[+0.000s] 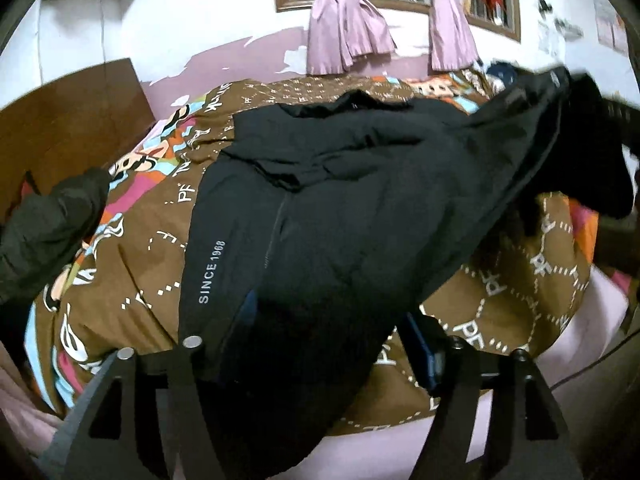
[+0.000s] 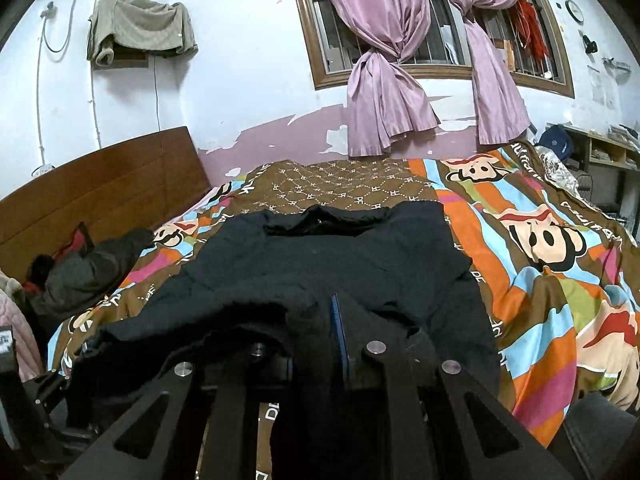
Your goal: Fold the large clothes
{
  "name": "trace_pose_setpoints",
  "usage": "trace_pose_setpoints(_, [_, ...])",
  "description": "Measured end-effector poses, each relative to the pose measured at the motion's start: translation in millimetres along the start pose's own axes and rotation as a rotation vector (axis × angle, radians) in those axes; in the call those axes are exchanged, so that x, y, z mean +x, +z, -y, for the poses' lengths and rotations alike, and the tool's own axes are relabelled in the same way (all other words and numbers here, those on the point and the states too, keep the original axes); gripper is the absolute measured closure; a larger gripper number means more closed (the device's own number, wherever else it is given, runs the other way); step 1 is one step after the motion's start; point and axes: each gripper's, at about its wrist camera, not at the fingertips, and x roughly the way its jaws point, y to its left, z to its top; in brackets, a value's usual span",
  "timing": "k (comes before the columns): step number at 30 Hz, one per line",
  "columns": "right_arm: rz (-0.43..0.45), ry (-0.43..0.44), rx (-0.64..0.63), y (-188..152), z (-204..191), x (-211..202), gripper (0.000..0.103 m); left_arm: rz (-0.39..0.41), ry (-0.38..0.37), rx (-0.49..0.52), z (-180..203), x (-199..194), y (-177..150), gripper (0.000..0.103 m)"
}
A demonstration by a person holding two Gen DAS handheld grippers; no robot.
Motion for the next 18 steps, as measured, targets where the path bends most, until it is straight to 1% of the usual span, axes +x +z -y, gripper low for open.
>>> trace_pose_setpoints(2, [-0.001, 0.001, 0.0, 0, 0, 0, 0.089, -0.01, 0.033, 0.039, 6, 6, -4, 0.035])
trace_pose_setpoints(4, [-0.001, 0.0, -0.001, 0, -1, 0, 0.089, -0.023, 0.084, 0.09, 13, 11, -9, 0.035])
trace_pose_setpoints(9, [-0.009, -0.004, 0.007, 0, 2, 0, 0.089, -0.01, 0.184, 0.193, 25, 21, -21, 0.035])
trace_pose_setpoints(11, [-0.016, -0.007, 0.009, -2, 4, -1, 0.089, 0.003, 0.222, 0.218, 27, 22, -25, 0.039])
trace_pose_setpoints(13, [-0.027, -0.012, 0.004, -7, 6, -2, 0.088, 0.021, 0.255, 0.241, 26, 23, -27, 0.06])
trace_pose_setpoints(14, [-0.034, -0.018, 0.004, -10, 7, -3, 0.088, 0.027, 0.255, 0.254, 24, 22, -25, 0.064])
trace_pose_setpoints(16, [-0.042, -0.035, 0.002, -18, 8, -6, 0.088, 0.06, 0.255, 0.241, 19, 17, -23, 0.077])
trace_pose_setpoints(18, [-0.041, -0.047, -0.006, -23, 10, -11, 0.091, 0.117, 0.24, 0.203, 10, 7, -20, 0.084])
